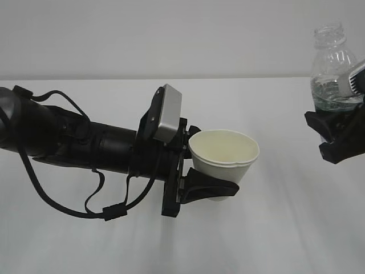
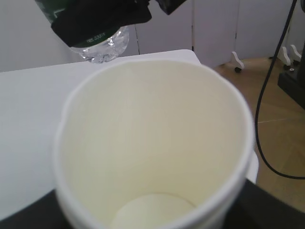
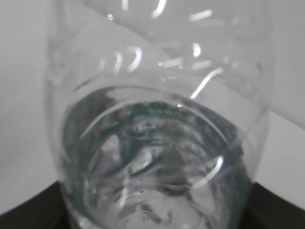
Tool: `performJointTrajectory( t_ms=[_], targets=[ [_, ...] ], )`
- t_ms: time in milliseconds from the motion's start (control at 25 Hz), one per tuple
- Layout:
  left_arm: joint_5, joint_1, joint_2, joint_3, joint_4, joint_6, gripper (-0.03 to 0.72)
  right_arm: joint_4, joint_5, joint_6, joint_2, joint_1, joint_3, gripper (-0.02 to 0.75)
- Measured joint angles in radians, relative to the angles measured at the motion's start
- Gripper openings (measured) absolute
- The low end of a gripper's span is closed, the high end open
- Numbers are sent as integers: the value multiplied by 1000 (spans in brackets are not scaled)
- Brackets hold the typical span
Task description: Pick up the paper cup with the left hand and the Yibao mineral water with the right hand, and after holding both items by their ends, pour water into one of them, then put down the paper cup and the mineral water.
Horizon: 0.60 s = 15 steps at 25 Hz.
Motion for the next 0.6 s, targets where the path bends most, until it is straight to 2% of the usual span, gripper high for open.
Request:
performJointTrajectory(
  t_ms=[600],
  targets=[
    [8,-1,0,0,0,2,437,-27,2,-33,0,0,0,467]
  ],
)
